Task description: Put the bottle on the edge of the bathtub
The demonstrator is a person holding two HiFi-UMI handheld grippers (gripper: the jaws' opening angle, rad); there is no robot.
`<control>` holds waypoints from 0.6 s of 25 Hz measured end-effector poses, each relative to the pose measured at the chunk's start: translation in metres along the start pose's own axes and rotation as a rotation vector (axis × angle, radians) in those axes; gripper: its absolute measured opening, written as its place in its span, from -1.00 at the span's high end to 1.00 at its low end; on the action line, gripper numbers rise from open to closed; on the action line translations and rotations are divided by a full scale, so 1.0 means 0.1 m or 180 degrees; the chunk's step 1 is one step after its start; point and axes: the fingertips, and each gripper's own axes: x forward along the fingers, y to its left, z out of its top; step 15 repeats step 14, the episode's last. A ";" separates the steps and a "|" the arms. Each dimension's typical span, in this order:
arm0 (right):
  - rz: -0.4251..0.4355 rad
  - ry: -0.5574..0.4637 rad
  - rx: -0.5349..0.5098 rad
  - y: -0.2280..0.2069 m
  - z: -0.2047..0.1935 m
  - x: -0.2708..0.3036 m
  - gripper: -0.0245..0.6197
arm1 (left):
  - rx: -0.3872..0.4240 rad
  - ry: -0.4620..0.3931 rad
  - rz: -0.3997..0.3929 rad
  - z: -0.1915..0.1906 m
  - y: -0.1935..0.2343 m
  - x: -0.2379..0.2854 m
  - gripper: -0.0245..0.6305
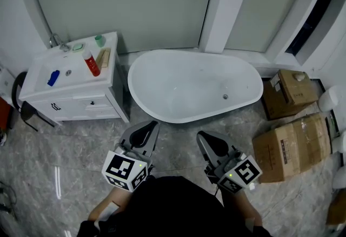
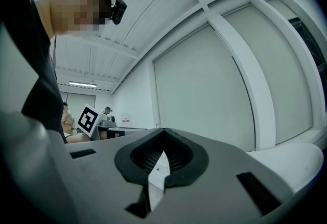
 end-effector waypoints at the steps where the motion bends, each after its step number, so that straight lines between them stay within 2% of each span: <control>1: 0.0004 -0.0001 0.0006 0.01 -0.01 -0.01 0.84 | -0.0002 -0.0001 0.0003 -0.01 0.00 -0.01 0.86; 15: 0.0052 0.0006 0.0103 0.14 -0.08 -0.03 0.84 | -0.0045 0.0050 0.0015 -0.08 -0.02 -0.16 0.86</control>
